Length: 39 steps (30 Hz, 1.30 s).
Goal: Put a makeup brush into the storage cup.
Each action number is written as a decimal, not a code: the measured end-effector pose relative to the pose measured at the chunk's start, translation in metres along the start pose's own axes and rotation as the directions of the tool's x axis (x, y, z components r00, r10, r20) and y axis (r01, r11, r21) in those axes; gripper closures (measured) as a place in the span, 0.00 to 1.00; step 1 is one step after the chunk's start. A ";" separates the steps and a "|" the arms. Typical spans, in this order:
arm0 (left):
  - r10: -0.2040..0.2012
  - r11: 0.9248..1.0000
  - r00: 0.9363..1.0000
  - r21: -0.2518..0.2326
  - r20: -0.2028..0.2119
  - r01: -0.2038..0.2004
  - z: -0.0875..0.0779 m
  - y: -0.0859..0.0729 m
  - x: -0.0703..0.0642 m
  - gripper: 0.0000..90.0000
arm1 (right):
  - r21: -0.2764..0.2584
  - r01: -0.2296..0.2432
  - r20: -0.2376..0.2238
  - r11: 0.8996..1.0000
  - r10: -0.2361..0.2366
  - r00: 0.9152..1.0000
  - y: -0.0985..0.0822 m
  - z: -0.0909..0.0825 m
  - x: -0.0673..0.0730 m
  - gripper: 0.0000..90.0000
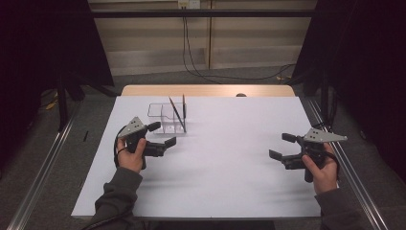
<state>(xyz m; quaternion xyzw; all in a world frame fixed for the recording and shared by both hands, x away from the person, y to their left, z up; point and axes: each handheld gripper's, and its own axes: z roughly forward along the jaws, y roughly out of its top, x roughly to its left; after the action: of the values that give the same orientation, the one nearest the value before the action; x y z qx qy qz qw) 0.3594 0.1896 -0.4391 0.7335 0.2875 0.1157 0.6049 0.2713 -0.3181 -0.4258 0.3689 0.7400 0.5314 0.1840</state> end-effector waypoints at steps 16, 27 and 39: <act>-0.006 1.000 1.000 -0.008 -0.009 0.006 -0.006 -0.003 0.001 0.02 | -0.003 0.002 -0.002 1.000 -0.002 1.000 0.000 0.001 0.000 0.10; -0.004 1.000 1.000 -0.005 -0.008 0.004 -0.008 -0.006 0.002 0.02 | 0.004 0.005 -0.004 1.000 -0.005 1.000 -0.001 0.000 0.001 0.10; -0.001 1.000 1.000 0.002 -0.012 0.001 -0.010 -0.008 0.000 0.02 | 0.004 0.010 0.000 1.000 -0.010 1.000 -0.001 0.001 0.002 0.10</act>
<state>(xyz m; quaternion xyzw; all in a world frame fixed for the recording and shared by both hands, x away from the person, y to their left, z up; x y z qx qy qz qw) 0.3519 0.1989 -0.4439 0.7333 0.2916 0.1194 0.6025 0.2702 -0.3165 -0.4266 0.3654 0.7430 0.5290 0.1858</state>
